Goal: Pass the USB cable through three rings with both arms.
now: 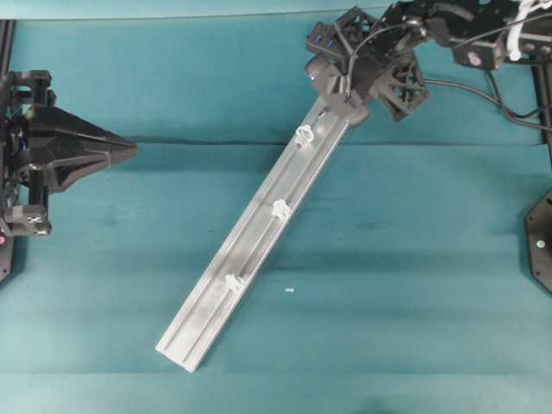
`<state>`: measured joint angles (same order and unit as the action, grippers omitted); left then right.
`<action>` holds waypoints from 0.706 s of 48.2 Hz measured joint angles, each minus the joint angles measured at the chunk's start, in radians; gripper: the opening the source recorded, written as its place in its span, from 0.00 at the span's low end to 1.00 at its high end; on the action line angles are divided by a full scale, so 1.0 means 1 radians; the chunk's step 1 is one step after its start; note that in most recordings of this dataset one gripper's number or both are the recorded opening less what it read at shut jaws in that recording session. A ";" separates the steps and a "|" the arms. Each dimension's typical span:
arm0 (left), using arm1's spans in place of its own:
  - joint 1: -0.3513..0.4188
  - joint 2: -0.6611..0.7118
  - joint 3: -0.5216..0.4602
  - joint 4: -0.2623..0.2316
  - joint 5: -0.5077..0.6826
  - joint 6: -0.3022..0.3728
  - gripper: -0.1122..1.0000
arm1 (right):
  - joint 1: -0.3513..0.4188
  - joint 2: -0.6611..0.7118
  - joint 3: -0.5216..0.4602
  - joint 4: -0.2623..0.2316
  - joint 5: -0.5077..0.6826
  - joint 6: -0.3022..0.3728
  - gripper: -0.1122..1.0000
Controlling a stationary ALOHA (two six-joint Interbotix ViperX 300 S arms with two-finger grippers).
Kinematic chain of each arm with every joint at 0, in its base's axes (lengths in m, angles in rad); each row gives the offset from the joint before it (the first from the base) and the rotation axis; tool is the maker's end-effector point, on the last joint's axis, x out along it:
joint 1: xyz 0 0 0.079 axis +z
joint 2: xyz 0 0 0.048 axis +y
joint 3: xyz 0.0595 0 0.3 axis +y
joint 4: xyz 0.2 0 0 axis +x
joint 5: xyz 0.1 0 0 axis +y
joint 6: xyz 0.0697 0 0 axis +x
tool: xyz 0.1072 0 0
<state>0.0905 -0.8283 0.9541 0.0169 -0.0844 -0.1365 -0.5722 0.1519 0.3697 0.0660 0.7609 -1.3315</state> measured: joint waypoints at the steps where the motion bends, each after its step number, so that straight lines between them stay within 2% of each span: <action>1: 0.000 0.000 0.000 0.000 0.000 0.000 0.19 | 0.000 0.003 -0.002 0.000 -0.002 -0.002 0.18; 21: 0.000 0.003 0.000 -0.002 0.000 0.000 0.19 | 0.035 0.025 -0.003 0.002 -0.037 -0.003 0.18; 34: 0.000 0.003 0.002 -0.002 0.000 0.000 0.19 | 0.055 0.026 -0.003 0.025 -0.044 -0.006 0.18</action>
<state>0.0905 -0.8253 0.9557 0.0153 -0.0844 -0.1365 -0.5170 0.1779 0.3666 0.0905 0.7164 -1.3376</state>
